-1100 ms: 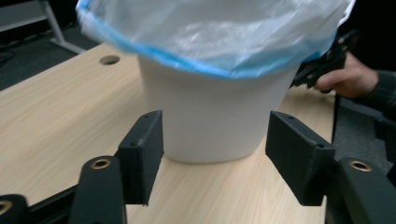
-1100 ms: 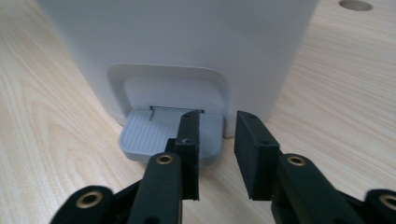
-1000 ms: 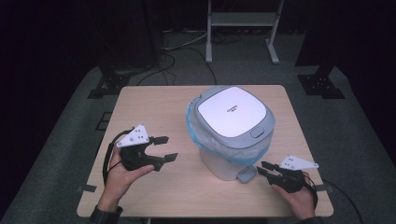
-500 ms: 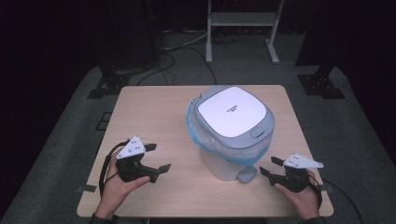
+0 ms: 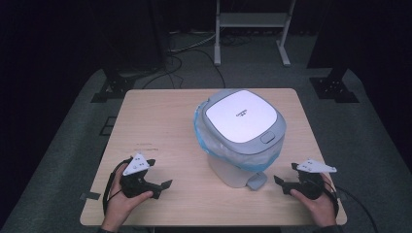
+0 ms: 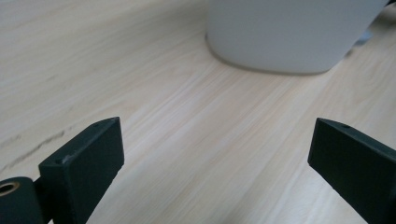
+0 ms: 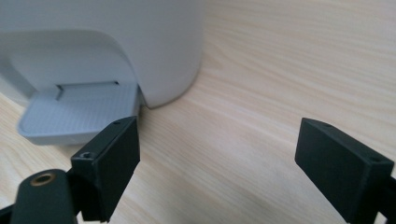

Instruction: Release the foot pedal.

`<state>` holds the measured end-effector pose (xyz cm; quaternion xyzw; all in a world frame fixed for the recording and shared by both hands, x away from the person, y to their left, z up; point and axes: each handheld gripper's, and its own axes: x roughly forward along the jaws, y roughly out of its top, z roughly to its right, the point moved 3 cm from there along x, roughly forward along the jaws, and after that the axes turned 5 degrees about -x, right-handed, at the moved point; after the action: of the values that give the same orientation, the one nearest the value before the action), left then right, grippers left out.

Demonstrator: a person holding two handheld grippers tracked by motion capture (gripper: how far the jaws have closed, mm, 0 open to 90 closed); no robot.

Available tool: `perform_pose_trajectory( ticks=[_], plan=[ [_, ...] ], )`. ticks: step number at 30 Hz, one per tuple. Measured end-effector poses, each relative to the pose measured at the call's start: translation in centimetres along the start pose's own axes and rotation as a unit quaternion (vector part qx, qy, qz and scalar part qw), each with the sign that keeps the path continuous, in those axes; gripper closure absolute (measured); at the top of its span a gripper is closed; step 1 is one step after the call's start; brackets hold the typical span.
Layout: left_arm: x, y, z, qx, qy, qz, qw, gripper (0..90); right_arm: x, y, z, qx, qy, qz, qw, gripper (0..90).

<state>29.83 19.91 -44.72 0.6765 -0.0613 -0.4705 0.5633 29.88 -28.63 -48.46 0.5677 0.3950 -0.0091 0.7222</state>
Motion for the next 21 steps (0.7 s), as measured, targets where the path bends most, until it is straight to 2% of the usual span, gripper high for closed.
perform_pose_trajectory(
  ticks=[7, 13, 17, 21],
  plan=[
    [1.2, -1.6, -0.8, -0.003, 0.029, -0.031, 0.9991, 2.8, 0.3, -0.7, 0.7, 0.011, -0.013, -0.017, 0.9997, 12.1],
    [2.1, -2.7, -1.5, -0.011, 0.044, -0.057, 0.9973, 2.8, 0.6, -1.0, 1.0, 0.018, -0.019, -0.03, 0.9992, 12.1],
    [2.7, -3.3, -1.8, -0.021, 0.04, -0.075, 0.9962, 2.8, 0.9, -1.2, 1.0, 0.018, -0.02, -0.036, 0.999, 12.1],
    [3.1, -3.7, -1.9, -0.022, 0.04, -0.084, 0.9954, 2.8, 1.2, -1.4, 1.0, 0.017, -0.019, -0.043, 0.9987, 12.2]
  ],
)
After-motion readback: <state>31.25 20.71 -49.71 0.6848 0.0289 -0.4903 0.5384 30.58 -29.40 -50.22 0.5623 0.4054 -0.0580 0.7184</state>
